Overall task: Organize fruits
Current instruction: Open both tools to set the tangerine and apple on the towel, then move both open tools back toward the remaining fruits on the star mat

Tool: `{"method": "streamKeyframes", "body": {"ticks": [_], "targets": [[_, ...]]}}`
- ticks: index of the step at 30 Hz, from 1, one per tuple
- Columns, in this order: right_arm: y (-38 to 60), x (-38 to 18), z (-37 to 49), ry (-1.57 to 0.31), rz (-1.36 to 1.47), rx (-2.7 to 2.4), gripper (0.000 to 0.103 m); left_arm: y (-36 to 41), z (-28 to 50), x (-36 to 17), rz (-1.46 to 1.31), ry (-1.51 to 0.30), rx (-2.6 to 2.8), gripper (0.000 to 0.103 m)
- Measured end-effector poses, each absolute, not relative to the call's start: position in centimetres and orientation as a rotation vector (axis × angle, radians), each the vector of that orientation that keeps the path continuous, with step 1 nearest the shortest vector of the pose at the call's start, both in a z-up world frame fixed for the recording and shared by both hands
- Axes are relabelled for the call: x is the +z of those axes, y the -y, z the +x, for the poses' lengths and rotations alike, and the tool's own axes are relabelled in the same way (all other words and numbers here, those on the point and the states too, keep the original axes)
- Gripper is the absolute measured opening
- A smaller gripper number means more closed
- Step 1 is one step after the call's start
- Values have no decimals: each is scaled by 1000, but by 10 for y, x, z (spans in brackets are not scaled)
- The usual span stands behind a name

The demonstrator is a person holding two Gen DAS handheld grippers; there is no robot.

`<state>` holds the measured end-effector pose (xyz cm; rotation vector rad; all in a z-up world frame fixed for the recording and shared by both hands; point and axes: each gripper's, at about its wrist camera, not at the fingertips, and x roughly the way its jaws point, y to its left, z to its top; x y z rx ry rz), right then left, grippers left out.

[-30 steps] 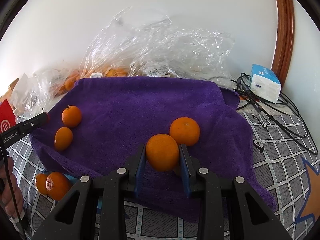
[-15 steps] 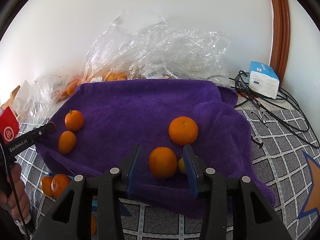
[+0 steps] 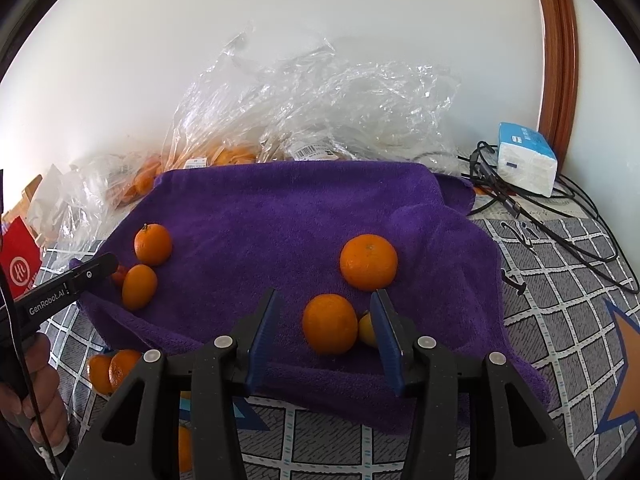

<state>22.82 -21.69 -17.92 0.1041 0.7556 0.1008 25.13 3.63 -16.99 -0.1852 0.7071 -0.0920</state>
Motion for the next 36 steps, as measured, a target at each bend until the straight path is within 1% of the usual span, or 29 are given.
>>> {"method": "streamKeyframes", "body": {"ticks": [1,4,7,8,14,19,22,26,29,30,32,36], "targets": [[217,-180,229,-759,106,96,47,-36,251,-169,-182,-705,-92,37],[218,-177,227,-757,108,81,47,-36,248,-166,-187,-697,-95,39],[217,-171,221,-723,103,80,54,-38,242,-158,-211,-672,-108,40],[216,-169,219,-708,101,78,54,-38,240,-155,-212,-662,-107,41],[219,-161,219,-712,136,86,55,-39,230,-140,-201,-600,-63,42],[210,-142,196,-672,96,46,55,-36,217,-116,-165,-585,-79,42],[208,-134,179,-673,61,49,55,-34,206,-111,-122,-622,-59,42],[212,-135,163,-699,86,22,55,-45,187,-120,-102,-669,-61,42],[215,-143,154,-754,129,42,55,-59,172,-135,-98,-702,-35,42],[215,-147,150,-767,142,57,54,-64,167,-143,-103,-725,-25,42],[210,-155,142,-787,150,91,47,-72,159,-156,-120,-762,-15,42],[193,-166,126,-809,141,169,46,-84,142,-178,-169,-802,-11,42]]}}
